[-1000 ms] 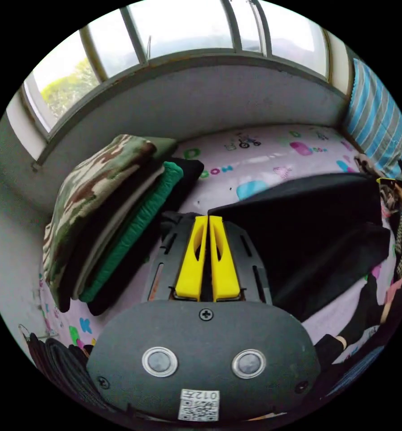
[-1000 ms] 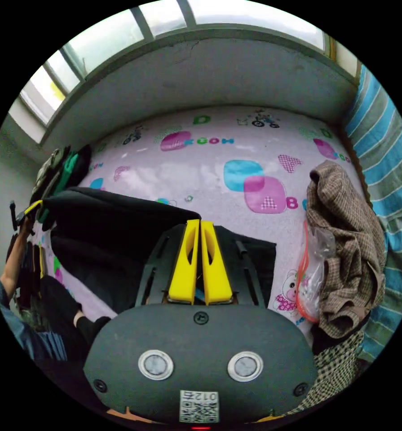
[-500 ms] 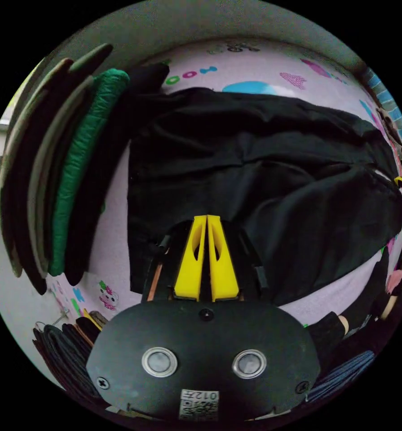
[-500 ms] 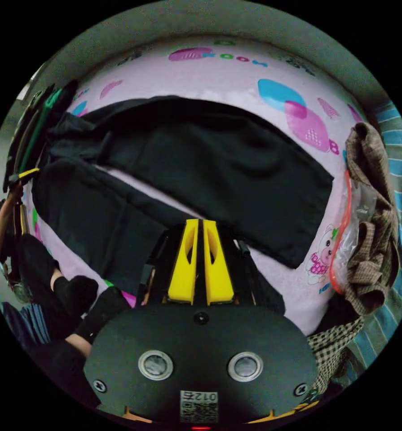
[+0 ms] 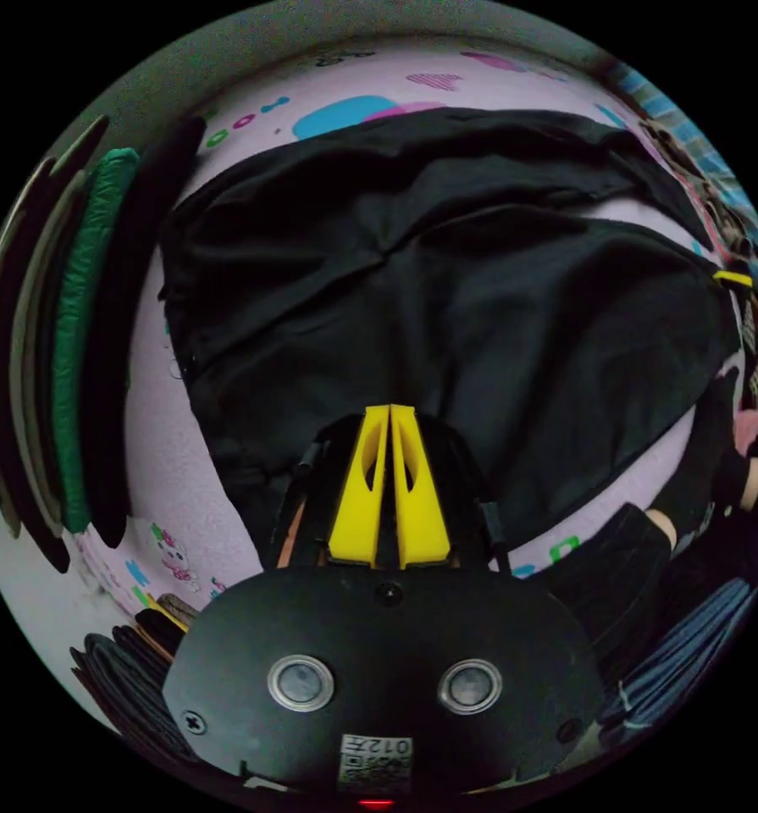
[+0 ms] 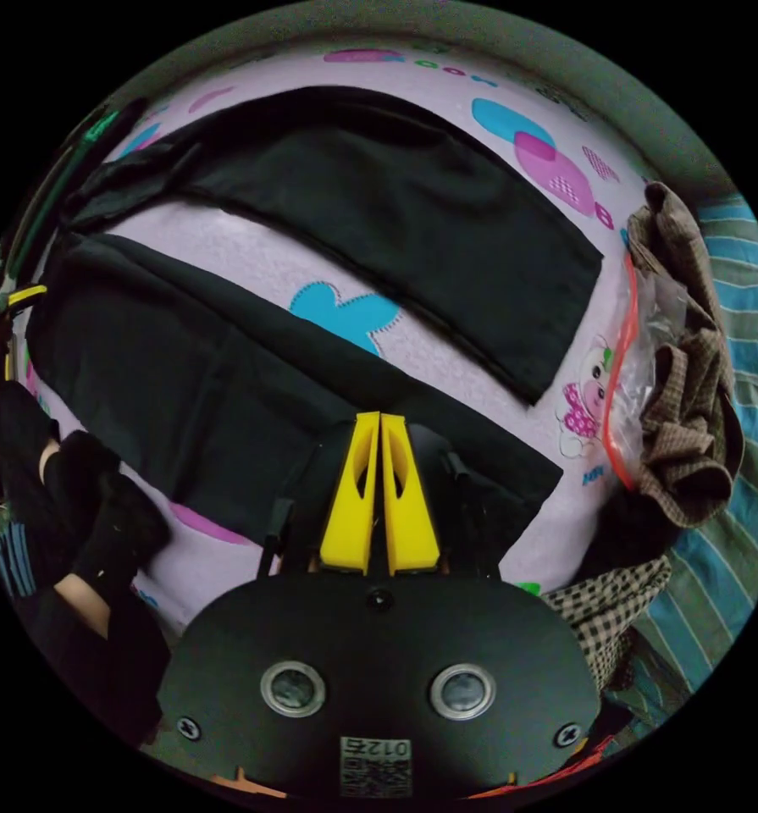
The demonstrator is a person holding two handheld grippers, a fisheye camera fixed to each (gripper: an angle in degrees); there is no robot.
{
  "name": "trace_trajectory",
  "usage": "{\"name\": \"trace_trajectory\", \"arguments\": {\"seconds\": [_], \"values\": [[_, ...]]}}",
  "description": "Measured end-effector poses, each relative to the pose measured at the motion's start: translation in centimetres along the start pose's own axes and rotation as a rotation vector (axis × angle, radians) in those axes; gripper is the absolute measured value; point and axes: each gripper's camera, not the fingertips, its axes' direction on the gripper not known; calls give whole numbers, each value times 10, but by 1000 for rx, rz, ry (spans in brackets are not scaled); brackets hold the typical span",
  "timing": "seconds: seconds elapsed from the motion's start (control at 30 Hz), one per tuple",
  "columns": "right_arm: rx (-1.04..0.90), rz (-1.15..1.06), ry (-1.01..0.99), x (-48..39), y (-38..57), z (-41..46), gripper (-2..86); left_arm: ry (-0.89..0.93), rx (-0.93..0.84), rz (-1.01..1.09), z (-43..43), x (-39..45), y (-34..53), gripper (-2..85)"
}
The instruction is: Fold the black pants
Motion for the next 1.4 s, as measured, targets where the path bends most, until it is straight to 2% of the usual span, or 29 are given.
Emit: {"name": "trace_trajectory", "arguments": {"seconds": [0.1, 0.2, 0.33, 0.5, 0.7, 0.9, 1.0, 1.27, 1.4], "values": [[-48, 11, -46, 16, 6, 3, -8, 55, -39, 78, 2, 5, -3, 6], [-106, 15, -116, 30, 5, 6, -8, 178, -63, 45, -2, -10, -10, 6], [-20, 64, -145, 46, -3, -8, -6, 328, 166, -218, -34, -61, -26, 7], [89, 212, -230, 77, -32, -26, 7, 127, 226, -351, -54, -82, -78, 8], [84, 211, -207, 88, -59, -29, 3, -270, 197, -96, -63, -47, -171, 20], [87, 252, -209, 108, -69, -25, -2, -407, 2, 50, -33, -35, -232, 35], [86, 266, -222, 116, -74, -24, 1, -409, -73, 60, -20, -38, -251, 26], [159, 372, -205, 136, -88, -30, 50, -378, -62, 48, -14, -39, -271, 1], [225, 469, -127, 138, -92, -36, 66, -256, -30, -79, -17, -59, -275, -1]]}}
